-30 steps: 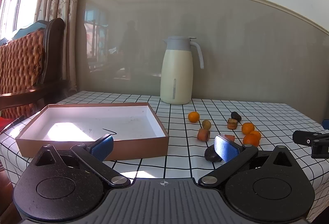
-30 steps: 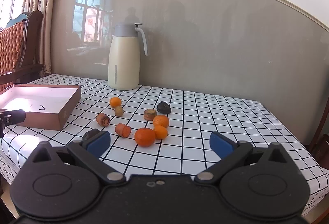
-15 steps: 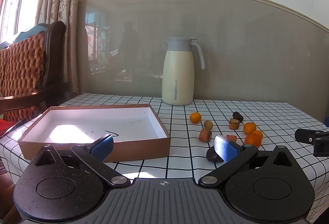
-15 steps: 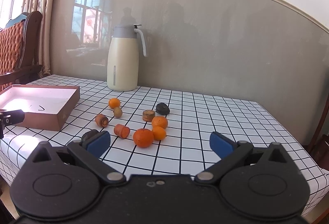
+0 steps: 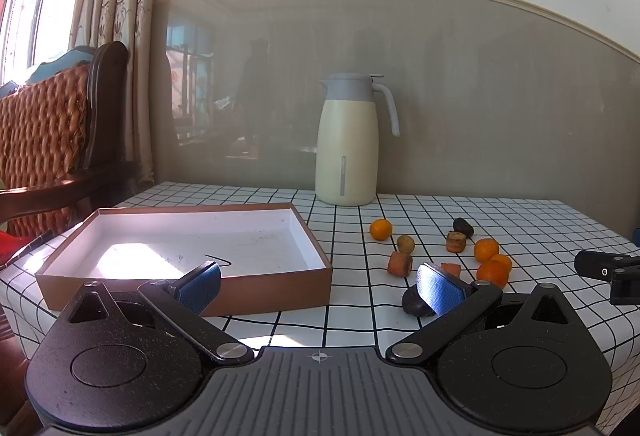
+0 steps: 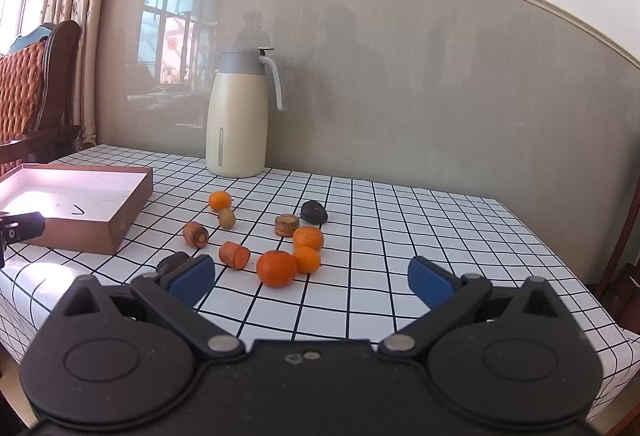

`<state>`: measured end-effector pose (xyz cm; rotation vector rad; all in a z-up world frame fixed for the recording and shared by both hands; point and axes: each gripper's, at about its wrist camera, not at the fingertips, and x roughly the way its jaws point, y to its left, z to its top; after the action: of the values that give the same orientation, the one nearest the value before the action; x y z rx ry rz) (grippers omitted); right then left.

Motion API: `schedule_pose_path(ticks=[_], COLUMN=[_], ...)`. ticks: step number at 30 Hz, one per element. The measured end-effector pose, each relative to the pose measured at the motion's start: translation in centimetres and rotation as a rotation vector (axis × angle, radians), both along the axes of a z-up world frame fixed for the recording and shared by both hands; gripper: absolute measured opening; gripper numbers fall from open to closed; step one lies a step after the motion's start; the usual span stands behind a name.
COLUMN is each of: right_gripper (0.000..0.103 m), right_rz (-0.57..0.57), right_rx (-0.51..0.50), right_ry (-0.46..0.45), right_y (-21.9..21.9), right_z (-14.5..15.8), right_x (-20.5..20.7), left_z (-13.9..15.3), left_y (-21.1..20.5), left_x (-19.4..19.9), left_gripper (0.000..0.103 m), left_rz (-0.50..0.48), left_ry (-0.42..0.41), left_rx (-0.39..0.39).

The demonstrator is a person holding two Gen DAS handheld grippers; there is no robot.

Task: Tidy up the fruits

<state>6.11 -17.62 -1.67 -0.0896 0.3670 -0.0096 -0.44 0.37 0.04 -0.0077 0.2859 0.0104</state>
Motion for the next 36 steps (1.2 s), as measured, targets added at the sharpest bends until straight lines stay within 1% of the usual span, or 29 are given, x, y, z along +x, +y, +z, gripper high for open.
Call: schedule_pose_path(ticks=[27,36], right_gripper=[0.097,0.097], right_rz=[0.002,0.004], right_rx=[-0.002,-0.005], right_ry=[0.006,0.007], right_y=[0.05,0.01], right_z=[-0.07,-0.14], right_x=[0.09,0.12], left_z=[-0.03,-0.03], left_y=[-0.18,-0.03], left_x=[-0.01,0.11], left_gripper=[0.103,0.103], left_rz=[-0.002,0.002], left_ry=[0.003,0.006], left_rx=[0.006,-0.004])
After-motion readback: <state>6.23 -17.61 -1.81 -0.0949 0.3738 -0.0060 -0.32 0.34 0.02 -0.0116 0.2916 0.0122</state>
